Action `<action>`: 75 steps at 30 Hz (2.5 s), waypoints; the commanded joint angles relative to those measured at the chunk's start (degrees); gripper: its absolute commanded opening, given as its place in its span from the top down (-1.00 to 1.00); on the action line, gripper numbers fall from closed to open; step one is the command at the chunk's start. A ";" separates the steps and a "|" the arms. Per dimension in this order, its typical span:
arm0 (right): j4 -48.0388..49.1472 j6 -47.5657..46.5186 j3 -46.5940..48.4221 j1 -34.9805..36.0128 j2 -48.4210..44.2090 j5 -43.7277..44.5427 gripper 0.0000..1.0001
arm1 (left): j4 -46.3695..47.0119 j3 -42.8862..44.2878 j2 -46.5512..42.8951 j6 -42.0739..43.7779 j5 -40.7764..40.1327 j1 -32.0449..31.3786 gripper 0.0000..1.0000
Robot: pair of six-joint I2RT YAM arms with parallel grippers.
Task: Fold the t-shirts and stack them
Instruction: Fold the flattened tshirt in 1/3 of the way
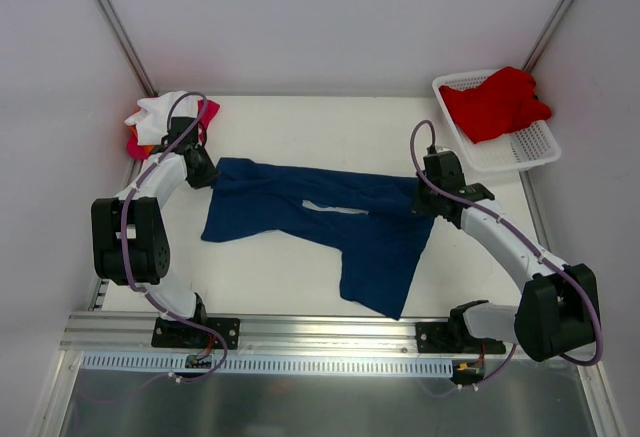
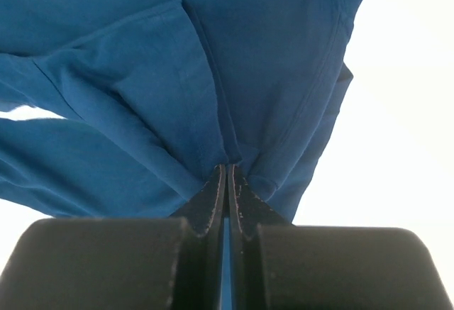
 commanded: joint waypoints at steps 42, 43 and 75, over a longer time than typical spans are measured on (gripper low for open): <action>-4.22 2.06 0.43 2.20 -1.19 5.37 0.36 | -1.38 2.43 1.09 -1.64 0.92 -1.05 -0.56; -3.96 1.45 1.58 2.20 0.31 4.93 0.37 | -1.47 4.35 1.80 -0.94 1.10 -1.40 -0.56; 0.87 -1.55 23.49 -2.90 30.30 -14.66 0.46 | -1.38 14.13 17.09 1.18 4.79 -8.09 -0.58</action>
